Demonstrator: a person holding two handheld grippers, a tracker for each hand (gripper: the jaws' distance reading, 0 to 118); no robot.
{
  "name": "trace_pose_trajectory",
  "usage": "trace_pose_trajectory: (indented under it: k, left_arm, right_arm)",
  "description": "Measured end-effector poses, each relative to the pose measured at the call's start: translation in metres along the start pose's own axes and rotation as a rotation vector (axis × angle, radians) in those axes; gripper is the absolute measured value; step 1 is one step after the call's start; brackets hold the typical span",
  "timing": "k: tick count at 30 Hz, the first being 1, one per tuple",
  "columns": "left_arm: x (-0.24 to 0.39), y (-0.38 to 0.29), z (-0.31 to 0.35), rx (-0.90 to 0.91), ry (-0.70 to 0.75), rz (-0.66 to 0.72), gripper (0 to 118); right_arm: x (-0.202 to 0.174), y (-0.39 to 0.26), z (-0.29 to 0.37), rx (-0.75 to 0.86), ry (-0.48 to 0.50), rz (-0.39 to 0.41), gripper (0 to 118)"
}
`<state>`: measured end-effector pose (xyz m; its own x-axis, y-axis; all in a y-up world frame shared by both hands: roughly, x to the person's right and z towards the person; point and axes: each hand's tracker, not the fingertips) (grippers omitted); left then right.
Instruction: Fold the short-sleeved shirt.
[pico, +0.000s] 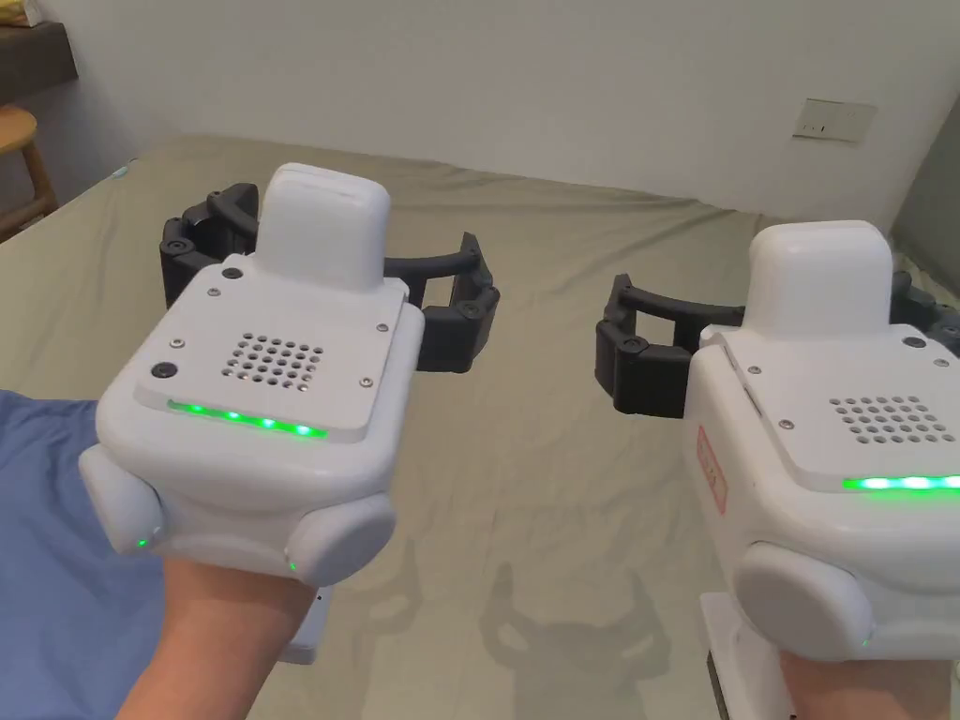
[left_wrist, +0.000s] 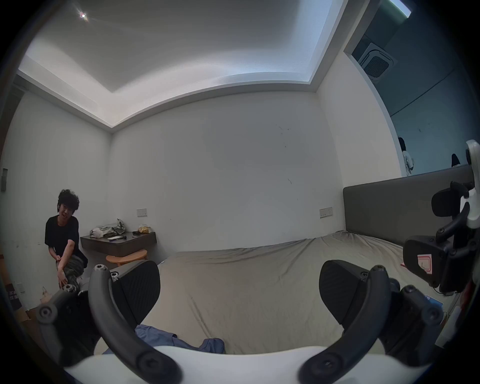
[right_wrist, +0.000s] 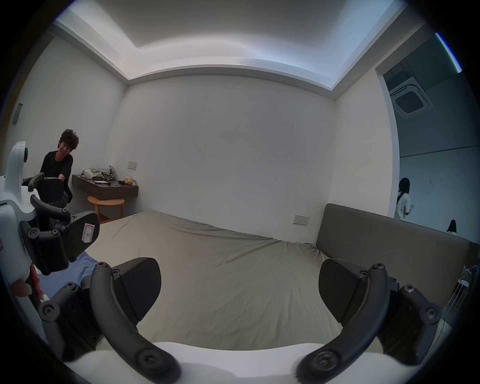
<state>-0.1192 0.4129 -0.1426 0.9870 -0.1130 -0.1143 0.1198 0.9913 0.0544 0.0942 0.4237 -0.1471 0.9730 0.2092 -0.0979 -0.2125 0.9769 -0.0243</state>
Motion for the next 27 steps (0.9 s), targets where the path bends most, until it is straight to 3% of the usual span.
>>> trace_pose_trajectory:
  k: [4, 5, 6, 7, 8, 9, 11, 12, 27]
  left_arm:
    - [0.0, 0.0004, 0.0006, -0.004, -0.01, 0.009, 113]
    - [-0.0001, 0.0006, 0.0006, -0.006, -0.016, 0.013, 104]
    - [0.0003, 0.0006, 0.0005, -0.006, -0.017, 0.014, 92]
    - [0.0008, 0.0004, 0.0003, -0.006, -0.014, 0.014, 74]
    - [0.0012, 0.0001, 0.0, -0.008, -0.009, 0.011, 48]
    - [0.0012, -0.0002, -0.0005, -0.011, -0.008, 0.009, 29]
    - [0.0007, -0.0009, -0.0008, -0.016, -0.012, 0.017, 4]
    - [-0.0004, -0.0011, -0.0004, -0.018, -0.018, 0.024, 0]
    - [0.0012, -0.0028, -0.0039, -0.023, -0.046, 0.013, 0]
  right_arm:
    - [0.0001, -0.0004, 0.0008, -0.003, 0.011, 0.006, 118]
    - [0.0003, -0.0004, 0.0012, -0.003, 0.017, 0.007, 116]
    - [0.0005, -0.0004, 0.0019, -0.001, 0.022, 0.009, 106]
    - [0.0002, -0.0003, 0.0028, 0.005, 0.023, 0.011, 83]
    - [-0.0004, -0.0002, 0.0033, 0.012, 0.012, 0.021, 38]
    - [-0.0006, -0.0003, 0.0023, 0.011, 0.004, 0.03, 6]
    - [0.0017, -0.0021, 0.0011, 0.009, 0.011, 0.037, 2]
    - [0.0028, -0.002, 0.0008, -0.001, 0.034, 0.031, 2]
    - [-0.0049, -0.0021, 0.0019, 0.015, 0.038, 0.048, 1]
